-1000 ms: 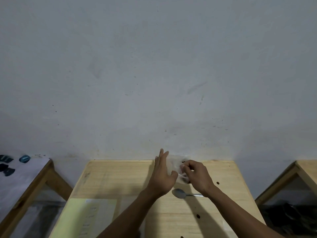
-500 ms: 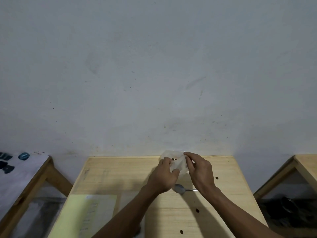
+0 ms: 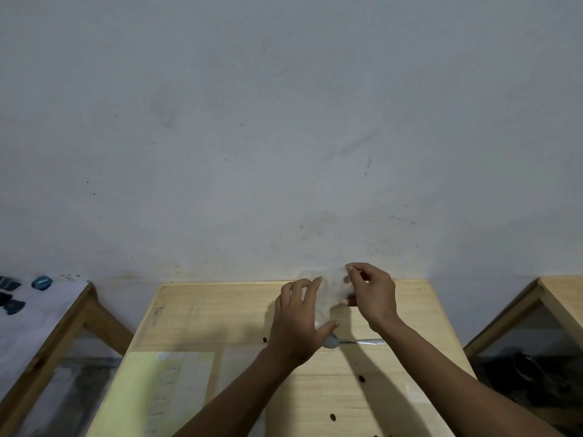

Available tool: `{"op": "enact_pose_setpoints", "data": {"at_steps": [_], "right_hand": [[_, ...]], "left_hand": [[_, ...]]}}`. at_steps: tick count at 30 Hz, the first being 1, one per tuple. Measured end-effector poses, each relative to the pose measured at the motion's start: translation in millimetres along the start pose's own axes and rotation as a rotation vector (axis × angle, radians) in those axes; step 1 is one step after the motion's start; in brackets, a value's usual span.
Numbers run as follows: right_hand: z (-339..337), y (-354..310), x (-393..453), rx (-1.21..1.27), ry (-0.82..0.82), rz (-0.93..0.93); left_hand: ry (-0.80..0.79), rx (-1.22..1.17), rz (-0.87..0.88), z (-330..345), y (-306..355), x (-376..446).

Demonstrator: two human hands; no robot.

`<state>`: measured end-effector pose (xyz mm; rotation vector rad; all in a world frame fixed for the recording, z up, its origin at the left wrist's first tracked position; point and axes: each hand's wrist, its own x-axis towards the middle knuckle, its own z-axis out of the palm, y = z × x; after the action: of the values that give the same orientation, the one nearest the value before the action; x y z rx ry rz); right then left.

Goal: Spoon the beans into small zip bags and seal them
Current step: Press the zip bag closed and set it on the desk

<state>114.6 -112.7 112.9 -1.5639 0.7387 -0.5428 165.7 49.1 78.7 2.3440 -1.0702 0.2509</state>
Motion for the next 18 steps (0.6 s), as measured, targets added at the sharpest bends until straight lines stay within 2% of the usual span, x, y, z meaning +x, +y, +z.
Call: {"op": "enact_pose_setpoints", "data": {"at_steps": [4,14,18], "right_hand": [[-1.4,-5.4,2.8,0.116,-0.047,0.152],[-3.6,-14.1,0.6,0.149,-0.161,0.287],[-4.1,-14.1,-0.4,0.17,-0.258,0.323]], "left_hand": [[0.035,0.013,-0.035,3.1,-2.0,-2.6],[0.052,-0.016,-0.109,4.7,0.0,-2.0],[0.032,-0.001,-0.147,4.4,-5.7,0.4]]}}
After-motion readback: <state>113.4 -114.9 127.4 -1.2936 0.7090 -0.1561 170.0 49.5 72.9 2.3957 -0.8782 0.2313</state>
